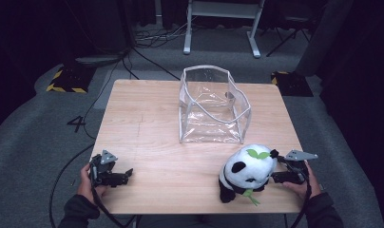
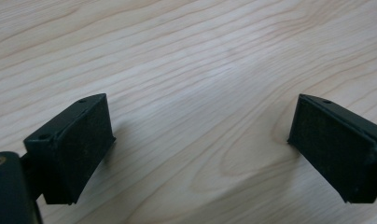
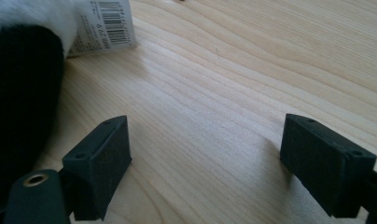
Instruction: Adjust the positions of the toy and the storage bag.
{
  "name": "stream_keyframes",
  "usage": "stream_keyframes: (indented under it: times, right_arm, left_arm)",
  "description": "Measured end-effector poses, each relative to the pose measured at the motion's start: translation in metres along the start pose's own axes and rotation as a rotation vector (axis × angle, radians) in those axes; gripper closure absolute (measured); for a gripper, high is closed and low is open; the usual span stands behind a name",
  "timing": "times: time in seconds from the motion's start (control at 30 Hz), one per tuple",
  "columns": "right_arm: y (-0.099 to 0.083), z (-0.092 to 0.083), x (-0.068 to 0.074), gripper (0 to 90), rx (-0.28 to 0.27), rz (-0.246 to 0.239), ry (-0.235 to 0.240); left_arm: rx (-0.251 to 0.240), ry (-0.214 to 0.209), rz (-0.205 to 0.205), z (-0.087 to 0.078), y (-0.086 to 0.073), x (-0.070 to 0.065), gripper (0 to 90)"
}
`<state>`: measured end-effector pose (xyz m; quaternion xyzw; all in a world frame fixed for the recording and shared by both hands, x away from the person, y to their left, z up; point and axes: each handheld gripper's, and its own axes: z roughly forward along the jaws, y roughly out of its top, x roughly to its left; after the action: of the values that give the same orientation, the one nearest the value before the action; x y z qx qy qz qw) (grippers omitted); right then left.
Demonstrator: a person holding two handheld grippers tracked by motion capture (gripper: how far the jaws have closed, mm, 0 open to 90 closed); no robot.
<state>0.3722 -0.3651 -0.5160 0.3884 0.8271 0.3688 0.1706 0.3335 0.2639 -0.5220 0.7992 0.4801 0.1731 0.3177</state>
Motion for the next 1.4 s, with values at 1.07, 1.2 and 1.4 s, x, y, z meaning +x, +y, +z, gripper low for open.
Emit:
stream_keyframes:
  times: [1.07,1.2,1.4]
  right_arm:
    - [0.006,-0.055,0.048,19.2,-0.084,-0.169,0.187]
    - [0.006,-0.043,0.061,19.0,-0.053,-0.207,0.224]
    - [0.014,-0.018,0.079,17.1,-0.038,-0.228,0.198]
  left_arm:
    - [0.008,-0.061,0.075,0.007,0.006,-0.038,3.2]
    - [0.008,-0.074,0.092,0.006,0.006,-0.041,3.2]
    - [0.009,-0.084,0.103,0.007,0.006,-0.043,3.0]
